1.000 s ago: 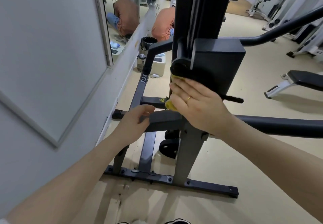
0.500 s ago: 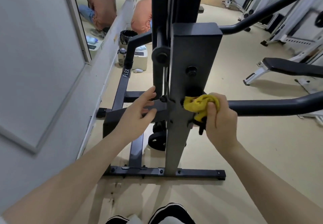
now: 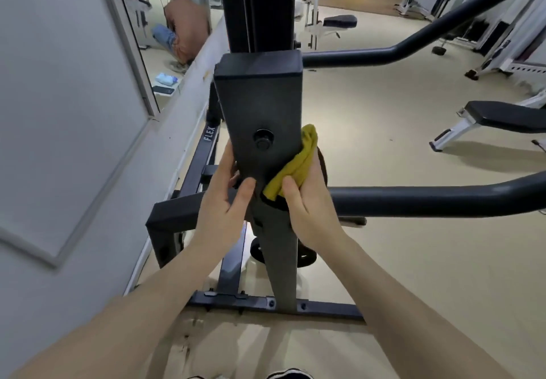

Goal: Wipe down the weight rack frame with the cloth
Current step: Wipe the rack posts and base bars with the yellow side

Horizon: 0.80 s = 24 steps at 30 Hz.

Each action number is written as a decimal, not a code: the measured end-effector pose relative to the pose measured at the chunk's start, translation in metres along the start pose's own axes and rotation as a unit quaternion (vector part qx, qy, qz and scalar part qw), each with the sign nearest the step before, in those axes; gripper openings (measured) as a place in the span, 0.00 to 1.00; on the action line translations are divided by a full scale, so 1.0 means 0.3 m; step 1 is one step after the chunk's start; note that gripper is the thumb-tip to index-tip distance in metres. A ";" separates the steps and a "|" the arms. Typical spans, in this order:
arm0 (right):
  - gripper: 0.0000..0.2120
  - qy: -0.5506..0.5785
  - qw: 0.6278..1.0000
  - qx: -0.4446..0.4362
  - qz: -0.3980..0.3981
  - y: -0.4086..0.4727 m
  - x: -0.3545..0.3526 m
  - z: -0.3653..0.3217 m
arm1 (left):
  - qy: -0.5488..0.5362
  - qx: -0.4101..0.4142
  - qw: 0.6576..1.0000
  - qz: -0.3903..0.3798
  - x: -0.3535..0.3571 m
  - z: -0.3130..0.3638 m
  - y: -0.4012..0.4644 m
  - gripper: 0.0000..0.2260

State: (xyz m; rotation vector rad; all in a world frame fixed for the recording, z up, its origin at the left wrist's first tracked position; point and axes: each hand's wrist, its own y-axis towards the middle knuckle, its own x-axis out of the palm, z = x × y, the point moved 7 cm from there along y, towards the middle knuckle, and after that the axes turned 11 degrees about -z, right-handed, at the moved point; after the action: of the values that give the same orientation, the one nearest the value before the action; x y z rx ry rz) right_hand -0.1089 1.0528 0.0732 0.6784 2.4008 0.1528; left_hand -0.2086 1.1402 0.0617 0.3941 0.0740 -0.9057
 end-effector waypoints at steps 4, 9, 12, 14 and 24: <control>0.28 0.015 0.998 0.005 -0.066 0.022 -0.037 0.035 | -0.003 -0.022 0.997 0.071 0.000 0.021 -0.010 0.20; 0.31 0.054 0.992 -0.101 -0.051 0.106 -0.090 -0.109 | -0.015 -0.017 0.987 0.159 0.011 0.101 -0.003 0.21; 0.33 0.066 0.982 -0.167 -0.056 0.159 -0.126 -0.181 | -0.013 0.023 0.980 0.199 0.018 0.186 0.018 0.25; 0.36 0.088 0.973 -0.201 -0.072 0.199 -0.153 -0.235 | -0.026 0.018 0.974 0.222 0.024 0.217 0.023 0.23; 0.42 0.143 0.967 -0.196 -0.079 0.194 -0.140 -0.132 | -0.004 -0.069 0.974 0.217 0.049 0.229 0.023 0.26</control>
State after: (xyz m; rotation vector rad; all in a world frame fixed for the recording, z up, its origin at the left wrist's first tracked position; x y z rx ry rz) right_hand -0.0796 1.0837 0.1433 0.2945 2.5742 0.6776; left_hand -0.2010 1.1080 0.1240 0.2627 0.0409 -0.4666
